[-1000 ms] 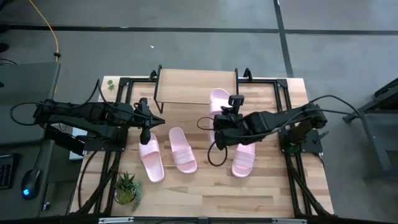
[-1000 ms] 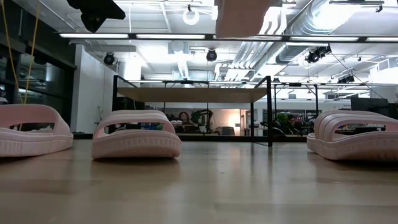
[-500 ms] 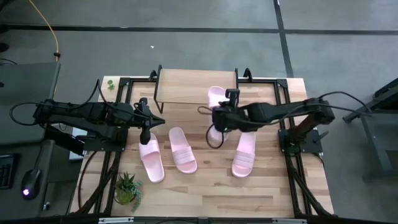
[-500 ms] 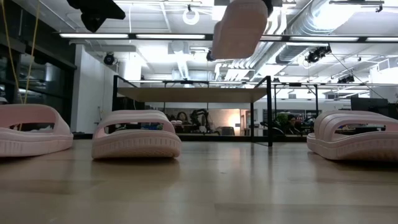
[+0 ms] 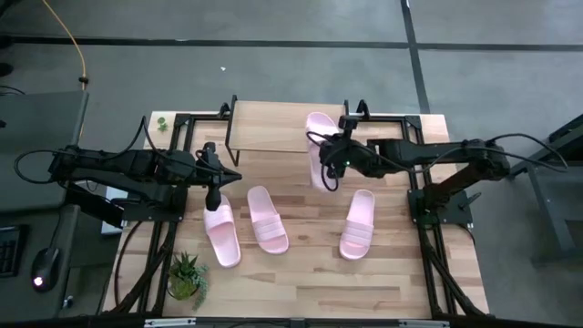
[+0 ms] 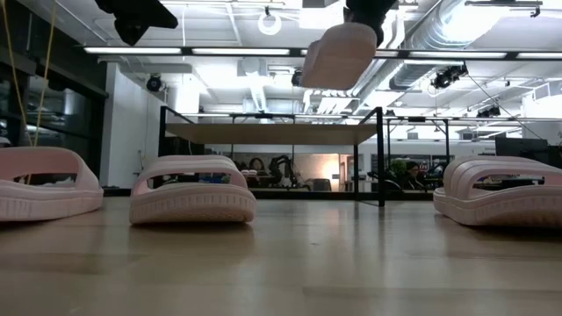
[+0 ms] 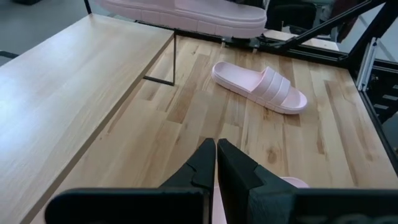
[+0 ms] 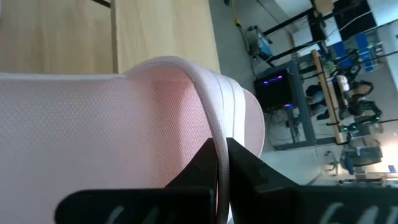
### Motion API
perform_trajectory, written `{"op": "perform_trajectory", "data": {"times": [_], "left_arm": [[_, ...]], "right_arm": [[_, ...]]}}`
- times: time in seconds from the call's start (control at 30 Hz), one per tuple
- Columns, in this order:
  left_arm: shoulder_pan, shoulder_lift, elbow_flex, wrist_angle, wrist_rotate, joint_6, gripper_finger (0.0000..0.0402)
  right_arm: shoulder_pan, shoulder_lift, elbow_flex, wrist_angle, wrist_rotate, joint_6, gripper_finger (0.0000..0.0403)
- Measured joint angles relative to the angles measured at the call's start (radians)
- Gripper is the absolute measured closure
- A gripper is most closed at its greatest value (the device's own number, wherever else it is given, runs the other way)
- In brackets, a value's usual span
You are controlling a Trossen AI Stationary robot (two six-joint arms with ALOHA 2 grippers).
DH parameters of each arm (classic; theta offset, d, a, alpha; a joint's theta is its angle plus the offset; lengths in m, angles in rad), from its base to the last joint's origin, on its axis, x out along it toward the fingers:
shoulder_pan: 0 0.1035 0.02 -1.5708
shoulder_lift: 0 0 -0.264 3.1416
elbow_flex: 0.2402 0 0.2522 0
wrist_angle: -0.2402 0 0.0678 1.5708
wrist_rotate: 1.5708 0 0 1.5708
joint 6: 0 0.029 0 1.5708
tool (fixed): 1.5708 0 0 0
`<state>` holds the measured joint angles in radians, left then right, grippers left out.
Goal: Pick and place slides into the shelf
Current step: Put the white slide on the shelf
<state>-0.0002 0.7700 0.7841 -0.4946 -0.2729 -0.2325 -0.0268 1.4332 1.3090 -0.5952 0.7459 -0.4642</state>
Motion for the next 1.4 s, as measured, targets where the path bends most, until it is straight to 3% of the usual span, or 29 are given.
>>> {"op": "perform_trajectory", "data": {"times": [0.73, 1.4], "left_arm": [[0.0, 0.0, 0.0, -0.002, -0.003, 0.0, 0.0394], [0.0, 0.0, 0.0, -0.002, -0.003, 0.0, 0.0394]], "right_arm": [[-0.209, 0.013, 0.0, 0.048, -0.188, -0.05, 0.0402], [-0.32, 0.09, 0.0, 0.061, -0.271, -0.068, 0.0402]]}}
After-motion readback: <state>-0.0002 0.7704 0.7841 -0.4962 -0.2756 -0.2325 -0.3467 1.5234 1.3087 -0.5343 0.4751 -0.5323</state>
